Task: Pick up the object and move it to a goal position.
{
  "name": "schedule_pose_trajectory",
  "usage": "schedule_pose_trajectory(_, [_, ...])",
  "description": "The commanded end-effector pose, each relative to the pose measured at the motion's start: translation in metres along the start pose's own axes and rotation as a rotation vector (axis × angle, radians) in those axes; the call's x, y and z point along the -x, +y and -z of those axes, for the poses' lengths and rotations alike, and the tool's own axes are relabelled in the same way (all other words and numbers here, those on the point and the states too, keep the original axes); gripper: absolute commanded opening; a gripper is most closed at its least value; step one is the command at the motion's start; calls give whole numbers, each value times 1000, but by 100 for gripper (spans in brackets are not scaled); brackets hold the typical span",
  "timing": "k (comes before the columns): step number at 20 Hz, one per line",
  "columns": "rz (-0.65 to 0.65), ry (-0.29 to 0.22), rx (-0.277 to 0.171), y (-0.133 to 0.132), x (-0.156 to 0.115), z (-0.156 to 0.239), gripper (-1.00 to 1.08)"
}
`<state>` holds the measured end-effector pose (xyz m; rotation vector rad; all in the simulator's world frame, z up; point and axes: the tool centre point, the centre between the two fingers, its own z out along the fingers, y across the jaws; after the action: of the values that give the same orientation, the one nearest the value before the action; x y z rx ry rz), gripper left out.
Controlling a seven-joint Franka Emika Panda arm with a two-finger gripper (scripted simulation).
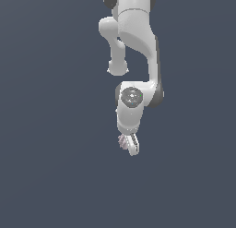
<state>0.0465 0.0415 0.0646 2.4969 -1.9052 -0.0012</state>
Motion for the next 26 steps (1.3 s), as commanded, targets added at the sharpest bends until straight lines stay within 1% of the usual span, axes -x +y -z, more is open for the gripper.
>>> schedule_pose_trajectory(1, [-1,0,-1,0,0,-9,100])
schedule_pose_trajectory(5, [-1,0,-1,-1,0,-11,100])
schedule_pose_trajectory(6, [-1,0,-1,-1,0,-11,-100])
schedule_pose_trajectory(19, [0,0,-1,-1,-1,-9,-100])
schedule_pose_trajectory(26, [-1,0,-1,7,-9,14,-100])
